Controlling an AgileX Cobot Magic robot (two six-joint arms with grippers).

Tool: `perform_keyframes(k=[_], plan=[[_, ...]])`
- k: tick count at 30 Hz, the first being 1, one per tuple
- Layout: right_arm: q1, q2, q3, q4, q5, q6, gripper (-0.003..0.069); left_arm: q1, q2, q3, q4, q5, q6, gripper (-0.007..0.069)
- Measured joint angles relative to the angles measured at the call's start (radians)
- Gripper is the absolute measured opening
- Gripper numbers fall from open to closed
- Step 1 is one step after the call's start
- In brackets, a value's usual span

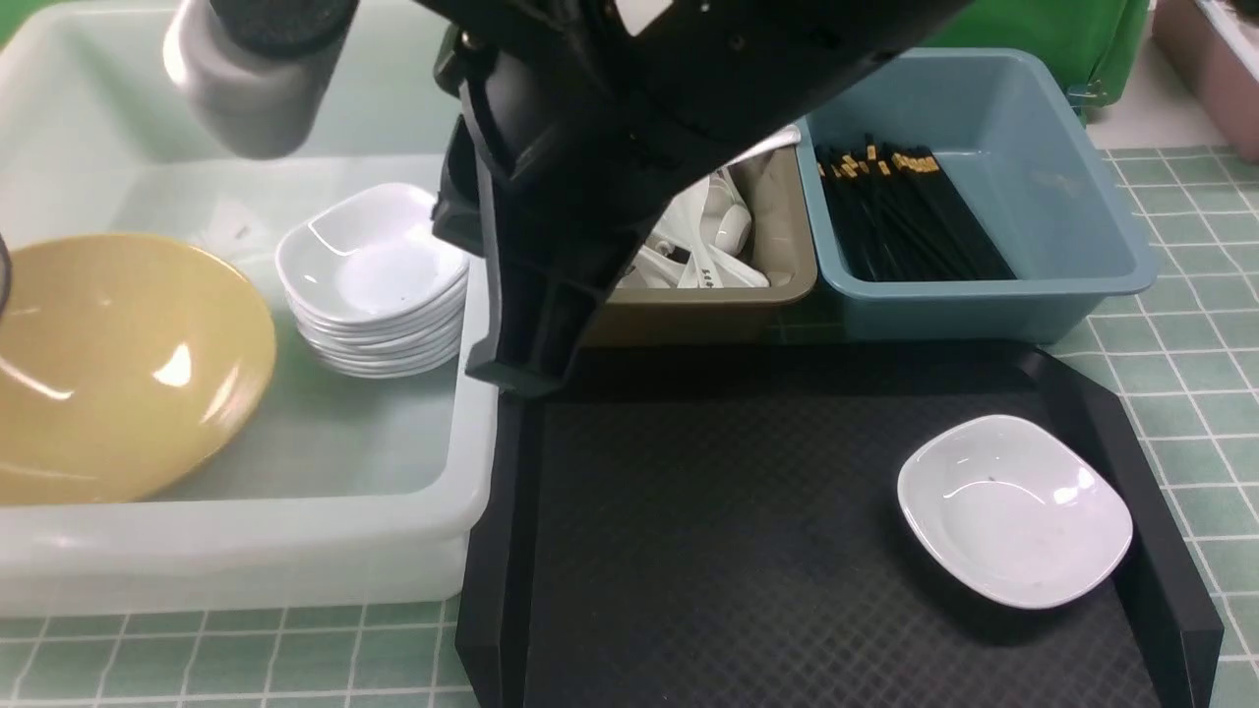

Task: On blue table put chopsticks spoon bowls plates into blue grey white boxes.
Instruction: 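Place the tan bowl onto the bowl stack in the left bin with the left gripper, then grasp the small white bowl on the black tray by its rim with the left gripper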

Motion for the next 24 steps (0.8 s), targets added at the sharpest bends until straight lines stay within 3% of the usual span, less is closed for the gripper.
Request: perform_keyframes(k=[5, 9, 16, 18, 20, 24], plan=[[-0.016, 0.0, 0.0, -0.03, 0.06, 0.01, 0.0046, -0.018, -0.094, -0.114, 0.016, 0.077, -0.048, 0.0582], [-0.056, 0.0, 0.0, -0.048, 0.125, 0.061, 0.0047, -0.147, -0.169, -0.142, 0.017, 0.1, -0.051, 0.058], [-0.186, -0.071, 0.088, -0.06, 0.14, 0.16, 0.0052, -0.658, -0.161, -0.146, 0.032, 0.121, -0.047, 0.0559], [-0.208, -0.105, 0.127, -0.06, 0.14, 0.168, 0.0052, -0.728, -0.146, -0.146, 0.038, 0.12, -0.047, 0.0559], [-0.261, -0.185, 0.22, -0.062, 0.14, 0.193, 0.0053, -0.895, -0.098, -0.146, 0.044, 0.098, -0.047, 0.0547], [-0.34, -0.328, 0.372, -0.067, 0.142, 0.229, 0.0055, -1.093, 0.016, -0.147, 0.044, 0.015, -0.059, 0.0545]])
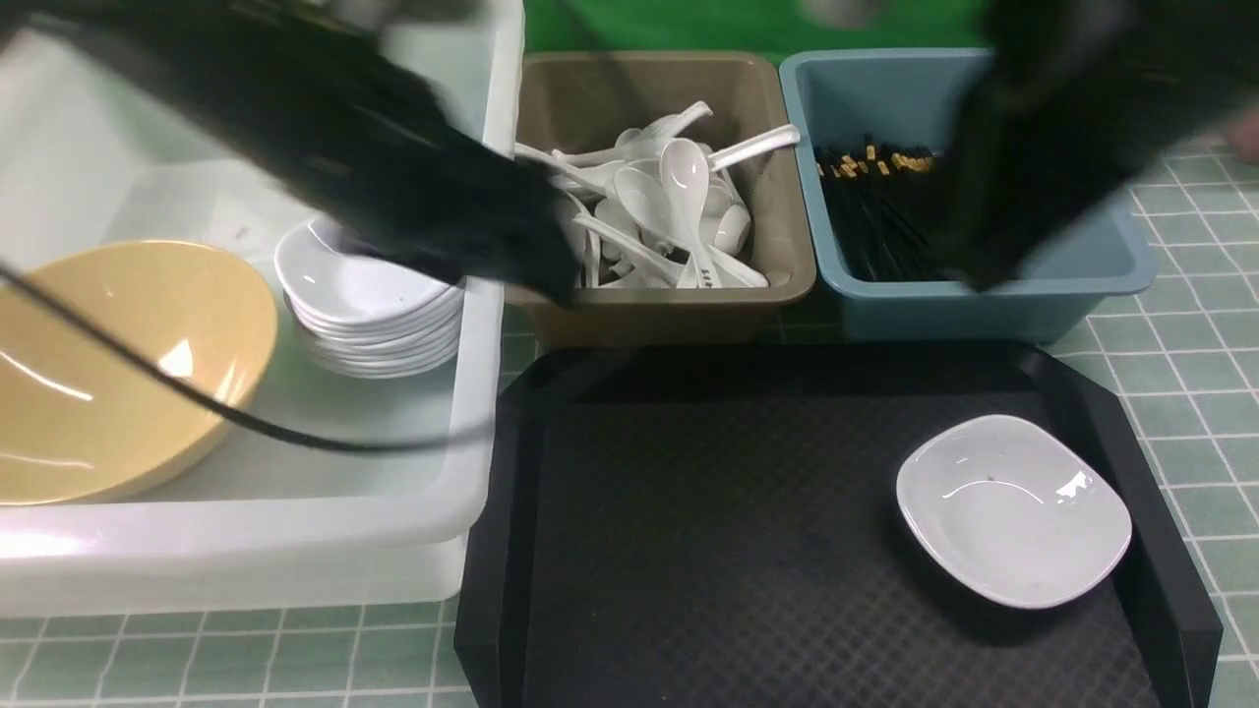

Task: On blue table put chopsticks spoon bowls plates into blue grey white boxes.
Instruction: 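Grasp the small white bowl on the black tray by its rim with the left gripper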

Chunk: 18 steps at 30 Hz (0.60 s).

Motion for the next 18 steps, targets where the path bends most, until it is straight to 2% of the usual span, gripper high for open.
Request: perform_keyframes(k=[4, 5, 9, 18], plan=[[-0.062, -0.118, 0.151, -0.005, 0.002, 0.028, 0.0055, -0.155, 0.134, -0.023, -0.004, -0.082, -0.014, 0.0545], [-0.065, -0.131, 0.159, -0.005, 0.002, 0.029, 0.0055, -0.155, 0.141, -0.026, -0.005, -0.082, -0.014, 0.0545], [-0.113, -0.259, 0.308, -0.016, 0.005, 0.05, 0.0057, -0.265, 0.312, -0.143, -0.035, -0.118, -0.014, 0.0545], [-0.129, -0.391, 0.419, -0.024, 0.006, 0.063, 0.0062, -0.346, 0.562, -0.418, -0.054, -0.124, -0.018, 0.0545]])
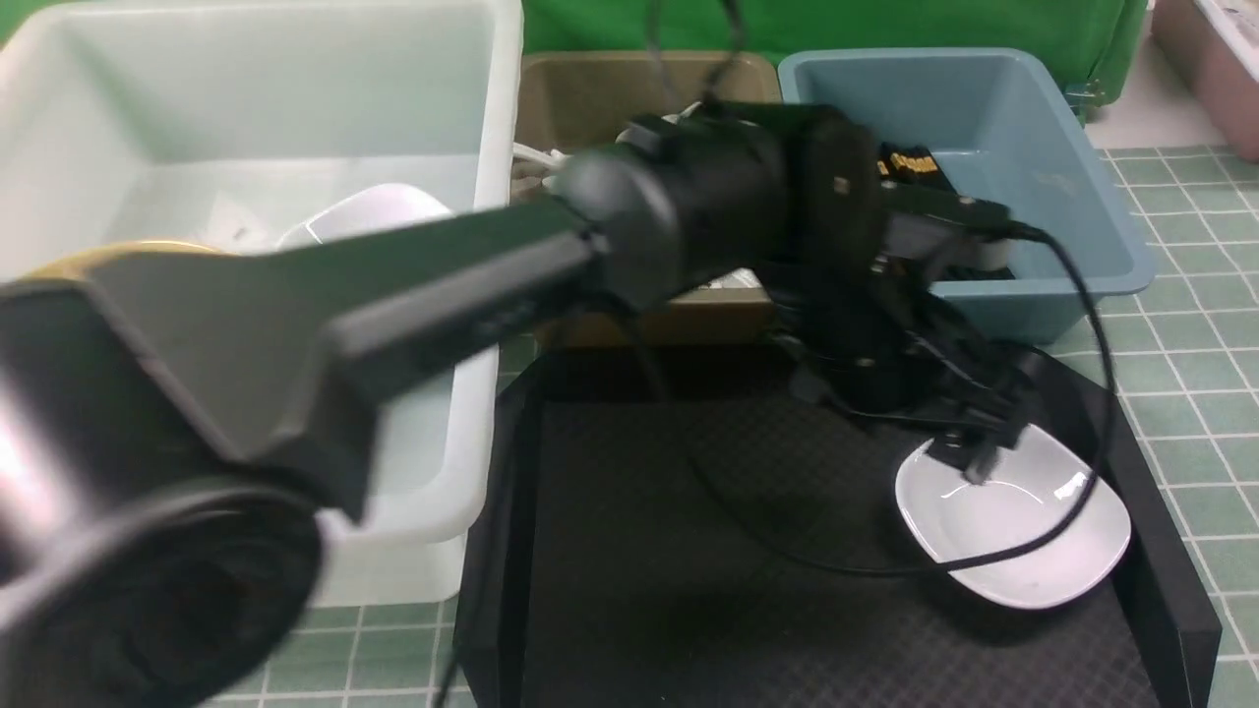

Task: On blue table put chopsticks spoon bowls plates into blue grey white boxes.
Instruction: 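Grasp the small white bowl on the black tray by its rim with the left gripper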

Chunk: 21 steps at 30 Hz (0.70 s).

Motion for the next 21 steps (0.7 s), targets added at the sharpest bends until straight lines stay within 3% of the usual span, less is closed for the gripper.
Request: perform_keyframes(k=[11, 15, 19, 20, 21], plan=[[-0.001, -0.028, 0.001, -0.004, -0.001, 0.0, 0.0068, -0.009, 0.179, -0.128, 0.033, 0.063, -0.057, 0.054], [-0.001, -0.028, 0.001, -0.004, -0.001, 0.0, 0.0068, -0.011, 0.184, -0.131, 0.036, 0.078, -0.065, 0.0475], [-0.001, -0.028, 0.001, -0.004, -0.017, 0.0, 0.007, -0.023, 0.188, -0.134, 0.054, 0.082, -0.068, 0.0291], [-0.001, -0.028, 0.001, -0.004, -0.026, 0.0, 0.007, -0.027, 0.188, -0.134, 0.061, 0.078, -0.073, 0.0192], [-0.001, -0.028, 0.001, -0.004, -0.027, 0.0, 0.007, -0.027, 0.188, -0.134, 0.061, 0.077, -0.073, 0.0179]])
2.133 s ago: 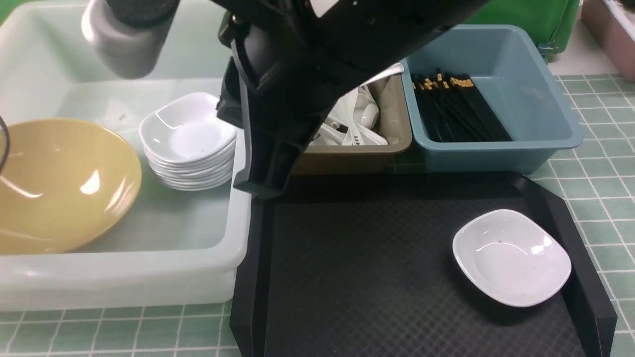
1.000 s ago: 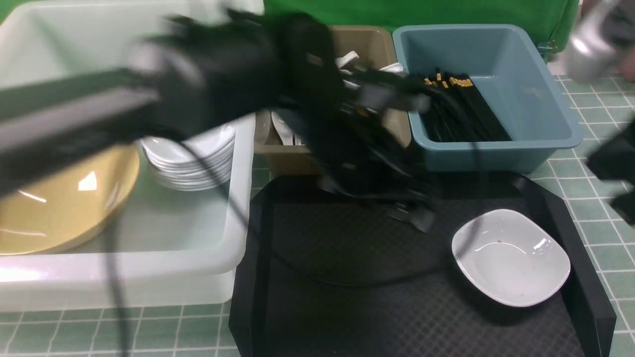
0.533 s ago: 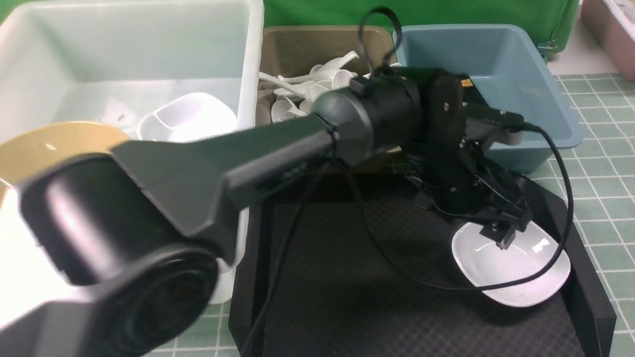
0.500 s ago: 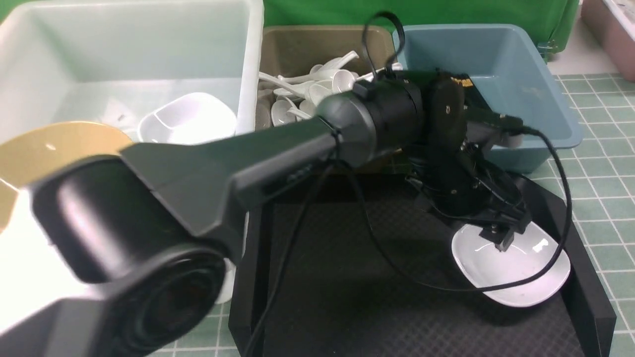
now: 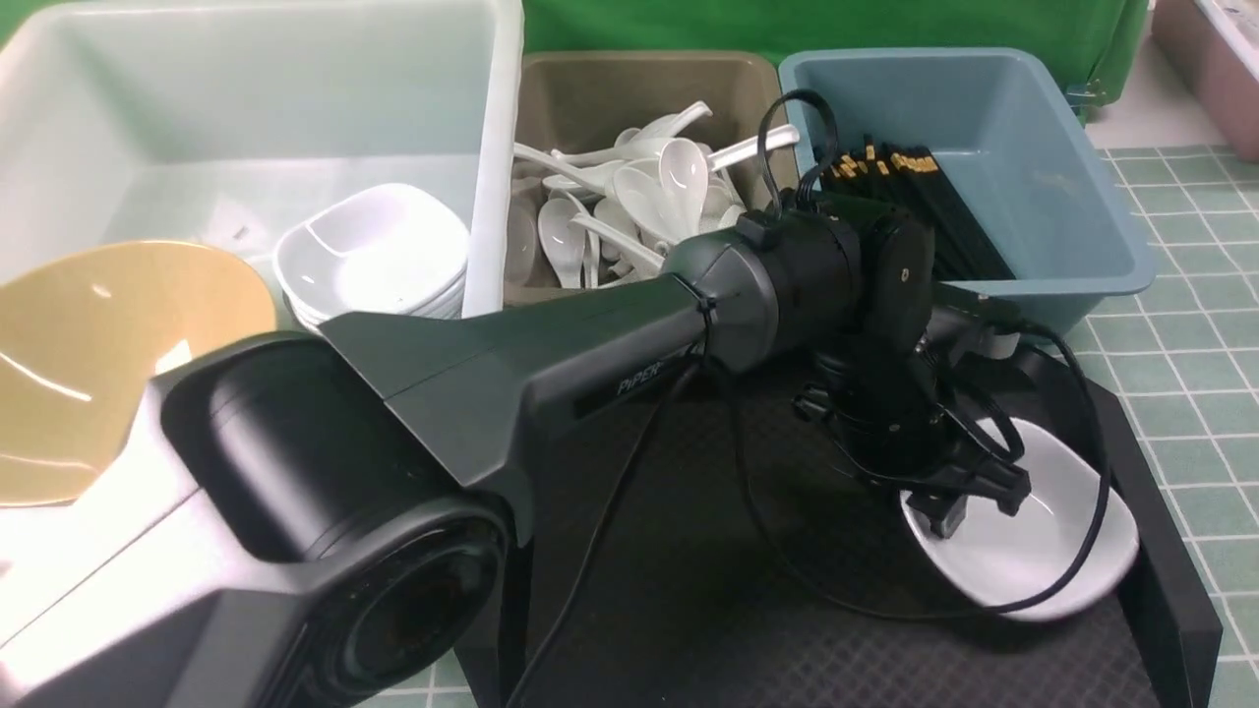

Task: On blue table put chopsticks spoon bowls plates into blue grey white boxes.
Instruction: 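Grasp the small white bowl on the black tray by its rim with the left gripper, then place the white bowl into the white bin with the other dishes with the left gripper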

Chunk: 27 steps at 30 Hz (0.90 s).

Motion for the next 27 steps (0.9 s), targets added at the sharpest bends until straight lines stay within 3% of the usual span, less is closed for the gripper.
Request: perform_keyframes(k=[1, 3, 12, 19, 23, 25, 27], plan=[[0.0, 0.0, 0.0, 0.0, -0.006, 0.0, 0.0071, 0.0, -0.003, -0.006, -0.007, -0.003, -0.002, 0.0089], [0.0, 0.0, 0.0, 0.0, -0.011, 0.0, 0.0071, 0.0, -0.016, -0.008, -0.008, -0.001, -0.004, 0.0053], [0.0, 0.017, -0.05, 0.052, -0.063, -0.051, 0.0071, 0.1, -0.191, -0.004, 0.061, 0.071, 0.022, 0.0006], [0.003, 0.14, -0.211, 0.237, -0.1, -0.211, 0.0071, 0.292, -0.427, -0.005, 0.065, 0.166, 0.049, 0.0006], [0.089, 0.273, -0.32, 0.288, -0.143, -0.26, 0.0071, 0.474, -0.525, 0.002, 0.078, 0.251, 0.06, 0.0006], [0.177, 0.35, -0.381, 0.287, -0.158, -0.263, 0.0071, 0.57, -0.564, 0.019, 0.084, 0.273, 0.075, 0.0006], [0.214, 0.392, -0.417, 0.287, -0.166, -0.263, 0.0071, 0.613, -0.583, 0.031, 0.086, 0.277, 0.083, 0.0006]])
